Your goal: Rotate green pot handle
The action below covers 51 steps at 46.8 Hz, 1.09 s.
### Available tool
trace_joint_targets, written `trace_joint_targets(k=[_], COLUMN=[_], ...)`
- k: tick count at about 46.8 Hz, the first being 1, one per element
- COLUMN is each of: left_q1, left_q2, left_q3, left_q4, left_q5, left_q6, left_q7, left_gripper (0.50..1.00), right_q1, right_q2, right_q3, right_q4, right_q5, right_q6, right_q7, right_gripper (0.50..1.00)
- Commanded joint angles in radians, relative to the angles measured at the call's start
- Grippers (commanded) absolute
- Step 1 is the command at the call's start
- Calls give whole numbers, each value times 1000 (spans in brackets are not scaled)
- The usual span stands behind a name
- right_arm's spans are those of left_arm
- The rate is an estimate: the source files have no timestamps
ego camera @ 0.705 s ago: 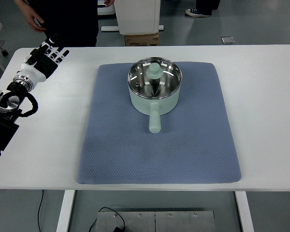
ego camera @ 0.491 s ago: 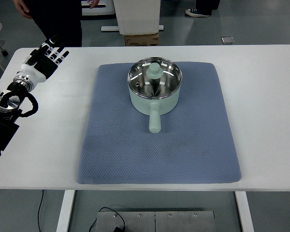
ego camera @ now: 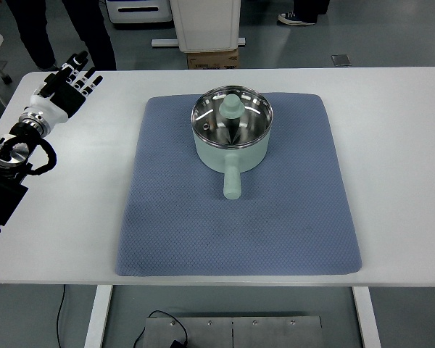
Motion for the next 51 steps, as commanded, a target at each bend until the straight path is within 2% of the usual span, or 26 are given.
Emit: trace_joint_targets(k=[1,11,22,23,33,44,51], left_q1=[-38,-144,-173,-187,-247,-313,-342], left_q2=[1,-16,-45,-57,-62,-65,-82], left_q3=[1,2,31,77,297,467,505], left_q4=[-18,-158,-390,-454,-620,-707,-732], left_q5=[48,296,427,457,474,479,537], left_q6=[-2,-2,-2,-4,-11,-30,-68], left_q7=[1,1,5,5,5,7,10], left_gripper=[1000,1000,1000,1000,1000,1000,1000], right_q1=[0,0,0,0,0,0,0], right_q2=[0,0,0,0,0,0,0], right_q3=[0,0,0,0,0,0,0], right_q4=[0,0,0,0,0,0,0], right_q5=[0,0,0,0,0,0,0], right_q6=[0,0,0,0,0,0,0], right_q7=[0,0,0,0,0,0,0], right_gripper=[1000,1000,1000,1000,1000,1000,1000])
